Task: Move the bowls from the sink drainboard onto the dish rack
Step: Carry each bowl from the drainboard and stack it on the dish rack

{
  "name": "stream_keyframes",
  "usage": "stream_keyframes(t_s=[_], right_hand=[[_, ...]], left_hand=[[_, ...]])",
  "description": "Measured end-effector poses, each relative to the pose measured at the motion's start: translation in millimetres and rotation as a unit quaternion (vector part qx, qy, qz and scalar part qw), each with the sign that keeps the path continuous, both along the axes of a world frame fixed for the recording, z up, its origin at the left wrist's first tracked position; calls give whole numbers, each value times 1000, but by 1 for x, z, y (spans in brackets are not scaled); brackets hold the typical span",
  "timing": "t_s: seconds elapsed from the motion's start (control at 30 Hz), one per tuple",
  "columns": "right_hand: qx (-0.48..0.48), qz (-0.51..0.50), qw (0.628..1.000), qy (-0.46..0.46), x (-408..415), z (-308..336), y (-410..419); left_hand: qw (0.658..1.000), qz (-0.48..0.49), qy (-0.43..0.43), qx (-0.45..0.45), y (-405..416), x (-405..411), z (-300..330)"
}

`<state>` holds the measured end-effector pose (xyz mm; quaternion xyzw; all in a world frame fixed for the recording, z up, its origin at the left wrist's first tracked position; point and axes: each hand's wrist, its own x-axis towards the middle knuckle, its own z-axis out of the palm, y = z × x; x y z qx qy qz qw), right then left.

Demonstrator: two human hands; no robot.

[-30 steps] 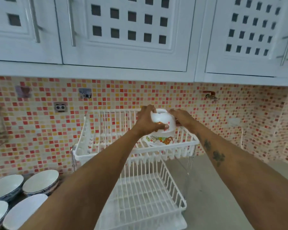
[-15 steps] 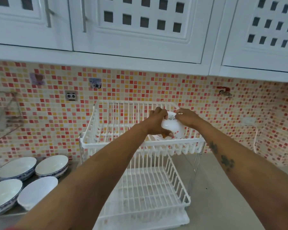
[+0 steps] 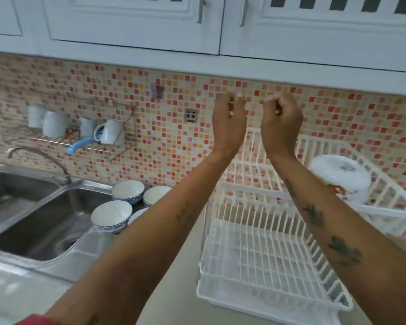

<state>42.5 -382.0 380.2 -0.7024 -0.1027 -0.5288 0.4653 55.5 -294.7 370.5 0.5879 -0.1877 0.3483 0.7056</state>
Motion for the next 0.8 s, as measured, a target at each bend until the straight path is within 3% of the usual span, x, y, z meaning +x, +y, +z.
stream_keyframes(t_s=[0.17,0.33,0.43,0.57,0.67,0.8], right_hand=[[21,163,986,-24,16,0,130],[20,254,963,85,55,-56,219],[37,260,938,224,89,-108,248],[107,224,869,428,130,-188,262],[80,160,839,514,154,-250,257],[8,91,823,560,177,-314,241]], left_hand=[[989,113,70,-65,122,26,-25],[959,179,208,-67,218,47,-103],[922,159,331,-124,262,58,-152],[845,123,480,-201,294,77,-219],[781,135,577,-200,298,86,-283],[774,187,588,-141,286,80,-345]])
